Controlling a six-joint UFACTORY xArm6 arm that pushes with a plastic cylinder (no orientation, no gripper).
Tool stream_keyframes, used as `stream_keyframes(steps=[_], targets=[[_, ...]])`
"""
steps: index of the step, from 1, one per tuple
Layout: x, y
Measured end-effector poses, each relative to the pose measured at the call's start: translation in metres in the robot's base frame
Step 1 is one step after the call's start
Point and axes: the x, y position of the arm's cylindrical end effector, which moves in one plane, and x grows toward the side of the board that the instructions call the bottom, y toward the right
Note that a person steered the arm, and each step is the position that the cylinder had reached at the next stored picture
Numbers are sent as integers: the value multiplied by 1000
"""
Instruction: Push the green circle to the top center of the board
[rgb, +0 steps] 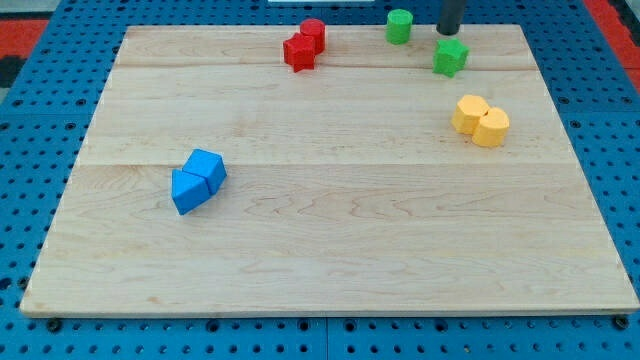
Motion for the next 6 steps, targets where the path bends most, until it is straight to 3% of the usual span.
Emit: stream_keyframes(steps=[1, 4, 6], targets=[[-2, -7], [7, -192], [42, -234]])
